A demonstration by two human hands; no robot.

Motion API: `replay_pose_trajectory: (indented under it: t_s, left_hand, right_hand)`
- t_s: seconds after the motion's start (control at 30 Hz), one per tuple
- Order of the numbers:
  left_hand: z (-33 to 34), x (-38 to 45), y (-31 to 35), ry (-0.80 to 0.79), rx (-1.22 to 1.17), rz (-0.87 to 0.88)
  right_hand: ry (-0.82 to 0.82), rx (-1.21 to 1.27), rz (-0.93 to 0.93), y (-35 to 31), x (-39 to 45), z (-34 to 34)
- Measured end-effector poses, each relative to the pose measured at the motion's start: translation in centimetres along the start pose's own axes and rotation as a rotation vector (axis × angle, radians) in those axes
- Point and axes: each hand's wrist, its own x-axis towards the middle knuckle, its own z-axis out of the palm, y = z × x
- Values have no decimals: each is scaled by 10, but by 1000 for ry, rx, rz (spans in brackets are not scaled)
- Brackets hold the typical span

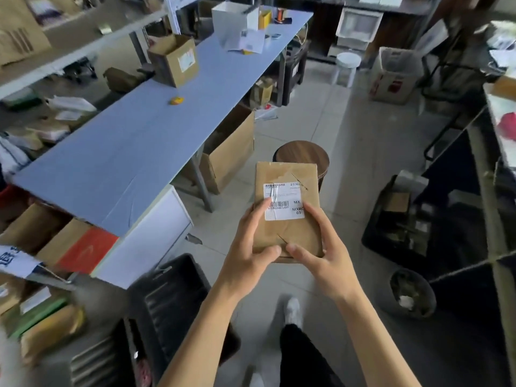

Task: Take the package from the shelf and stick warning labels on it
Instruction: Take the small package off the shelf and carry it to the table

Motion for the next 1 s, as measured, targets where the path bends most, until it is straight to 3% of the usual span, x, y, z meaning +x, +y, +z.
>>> replay_pose_trajectory:
  t_s: [0.17,0.37,0.67,1.0]
  left_hand:
    - [-20,132,-14,47,6,-12]
    - [-66,253,-1,234,11,-29]
    - [-184,381,-26,547,-9,-79]
    - [-351,542,-37,561,-39,-65]
  right_hand:
    - [-53,24,7,29,142,-13]
    - [-234,62,-33,19,304,-2]
    - [-508,49,-30,22,505,94]
    - [-490,4,-40,-4,708,209]
